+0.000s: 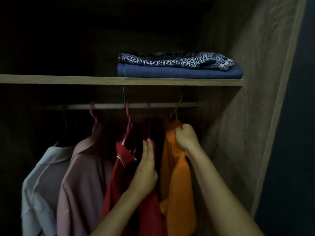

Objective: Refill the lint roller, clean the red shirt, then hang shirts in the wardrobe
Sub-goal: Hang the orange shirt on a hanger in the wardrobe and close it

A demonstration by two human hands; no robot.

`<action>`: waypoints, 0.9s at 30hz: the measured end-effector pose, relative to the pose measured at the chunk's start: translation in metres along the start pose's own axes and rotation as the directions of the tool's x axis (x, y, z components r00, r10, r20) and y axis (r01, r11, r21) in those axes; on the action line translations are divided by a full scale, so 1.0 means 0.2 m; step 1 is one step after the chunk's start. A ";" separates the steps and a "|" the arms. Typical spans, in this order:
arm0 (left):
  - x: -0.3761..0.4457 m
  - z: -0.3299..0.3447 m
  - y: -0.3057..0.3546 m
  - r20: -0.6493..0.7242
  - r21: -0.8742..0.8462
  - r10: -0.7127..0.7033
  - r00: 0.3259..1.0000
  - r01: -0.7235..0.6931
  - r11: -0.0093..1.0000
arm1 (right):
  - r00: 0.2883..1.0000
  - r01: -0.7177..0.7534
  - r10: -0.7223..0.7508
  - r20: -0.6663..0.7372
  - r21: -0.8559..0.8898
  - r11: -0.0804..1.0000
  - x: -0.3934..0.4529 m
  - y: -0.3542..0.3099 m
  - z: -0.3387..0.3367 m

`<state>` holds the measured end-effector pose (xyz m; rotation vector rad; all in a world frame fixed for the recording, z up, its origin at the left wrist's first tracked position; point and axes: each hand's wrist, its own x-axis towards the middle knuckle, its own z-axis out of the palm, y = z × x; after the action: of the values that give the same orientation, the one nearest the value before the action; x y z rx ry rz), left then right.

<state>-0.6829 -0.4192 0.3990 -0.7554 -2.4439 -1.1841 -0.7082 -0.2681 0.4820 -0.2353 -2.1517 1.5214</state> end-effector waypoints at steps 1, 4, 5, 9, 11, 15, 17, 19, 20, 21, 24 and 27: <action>0.01 0.00 -0.01 -0.003 -0.006 0.000 1.000 0.000 1.000 | 1.000 0.004 -0.004 0.016 -0.004 1.000 0.01 0.03 0.01; 0.01 0.02 -0.05 -0.041 -0.005 0.042 0.998 -0.042 0.999 | 0.997 -0.016 0.017 0.073 -0.021 1.000 -0.01 0.14 0.03; 0.01 0.03 -0.07 -0.070 -0.006 0.053 0.996 -0.053 0.999 | 0.998 -0.005 0.007 0.068 -0.035 0.999 -0.01 0.19 0.03; -0.06 0.10 -0.19 -0.176 0.002 0.046 0.983 -0.046 0.999 | 0.996 0.085 -0.081 0.040 -0.140 0.986 -0.11 0.31 -0.01; -0.13 0.15 -0.23 -0.174 0.003 0.041 0.984 -0.041 0.999 | 0.991 0.136 -0.132 0.034 -0.182 0.974 -0.24 0.40 -0.03; -0.27 0.22 -0.30 -0.160 -0.040 0.019 0.987 -0.026 0.999 | 0.993 0.108 -0.116 -0.032 -0.192 0.976 -0.47 0.68 -0.01; -0.31 0.26 -0.33 -0.169 -0.064 -0.008 0.985 -0.003 0.998 | 0.999 0.028 -0.021 0.032 -0.259 0.966 -0.56 0.79 0.00; -0.36 0.29 -0.35 -0.166 -0.076 -0.056 0.984 0.044 0.996 | 0.993 -0.038 0.071 0.091 -0.319 0.947 -0.65 0.87 0.00; -0.39 0.31 -0.37 -0.154 -0.078 -0.081 0.985 0.070 0.994 | 0.988 -0.062 0.107 0.111 -0.351 0.934 -0.68 0.91 0.00; -0.42 0.32 -0.38 -0.136 -0.081 -0.108 0.985 0.097 0.992 | 0.983 -0.084 0.139 0.122 -0.376 0.923 -0.71 0.95 -0.01; -0.52 0.36 -0.39 -0.095 -0.072 -0.153 0.984 0.147 0.987 | 0.963 -0.149 0.231 0.141 -0.433 0.889 -0.77 1.03 -0.02; -0.58 0.36 -0.39 -0.086 -0.067 -0.161 0.983 0.156 0.986 | 0.950 -0.170 0.277 0.144 -0.505 0.846 -0.78 1.08 -0.02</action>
<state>-0.6378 -0.4397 0.2496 -0.5181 -2.4398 -1.3244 -0.6004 -0.2507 0.2393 -0.5350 -2.7452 1.1238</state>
